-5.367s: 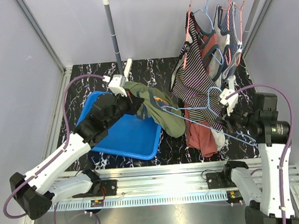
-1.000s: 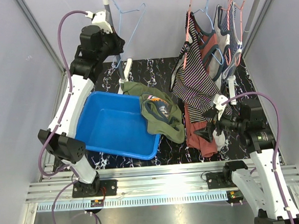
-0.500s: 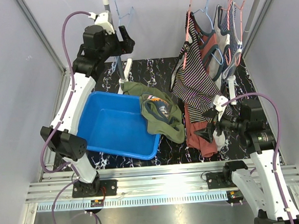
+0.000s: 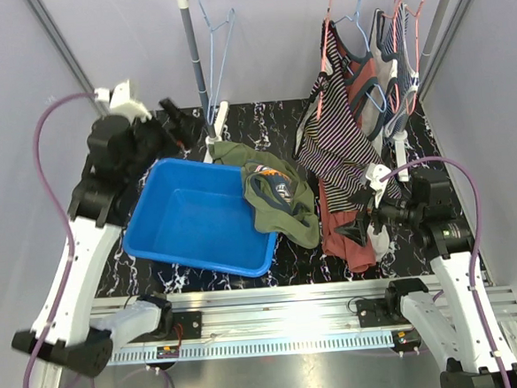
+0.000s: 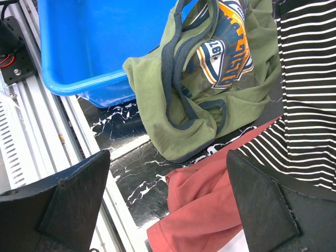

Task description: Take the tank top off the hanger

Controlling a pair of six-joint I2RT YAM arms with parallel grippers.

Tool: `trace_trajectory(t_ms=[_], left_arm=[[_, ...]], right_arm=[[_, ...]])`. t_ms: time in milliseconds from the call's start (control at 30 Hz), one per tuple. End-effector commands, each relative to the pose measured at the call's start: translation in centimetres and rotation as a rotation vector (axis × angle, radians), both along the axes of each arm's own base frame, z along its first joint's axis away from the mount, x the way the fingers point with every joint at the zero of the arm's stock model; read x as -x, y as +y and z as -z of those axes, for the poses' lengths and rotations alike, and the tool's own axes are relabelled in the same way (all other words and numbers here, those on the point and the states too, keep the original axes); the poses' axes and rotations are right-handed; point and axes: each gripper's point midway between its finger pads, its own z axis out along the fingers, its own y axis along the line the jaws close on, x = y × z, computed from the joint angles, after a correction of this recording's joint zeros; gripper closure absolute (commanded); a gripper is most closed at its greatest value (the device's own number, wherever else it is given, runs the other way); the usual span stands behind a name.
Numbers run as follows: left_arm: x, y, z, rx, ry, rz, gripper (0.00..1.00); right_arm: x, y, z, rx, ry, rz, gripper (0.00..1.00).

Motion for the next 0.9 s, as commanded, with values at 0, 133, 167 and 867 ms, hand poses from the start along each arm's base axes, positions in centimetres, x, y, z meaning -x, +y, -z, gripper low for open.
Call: trace_trajectory(t_ms=[0, 133, 167, 867], left_arm=[[2.3, 0.5, 4.3, 0.172, 0.172, -0.07, 0.01], [5.3, -2.0, 10.3, 0.338, 0.366, 0.014, 0.01], [5.8, -2.6, 11.2, 0.349, 0.392, 0.026, 0.01], [1.0, -12.2, 25.1, 0.259, 0.553, 0.052, 0.02]], right_arm=[[0.0, 0.2, -0.1, -0.012, 0.003, -0.016, 0.0], [0.0, 0.2, 0.4, -0.015, 0.026, -0.006, 0.0], [0.0, 0.2, 0.3, -0.019, 0.025, -0.007, 0.0], [0.0, 0.0, 1.1, -0.022, 0.044, 0.028, 0.0]])
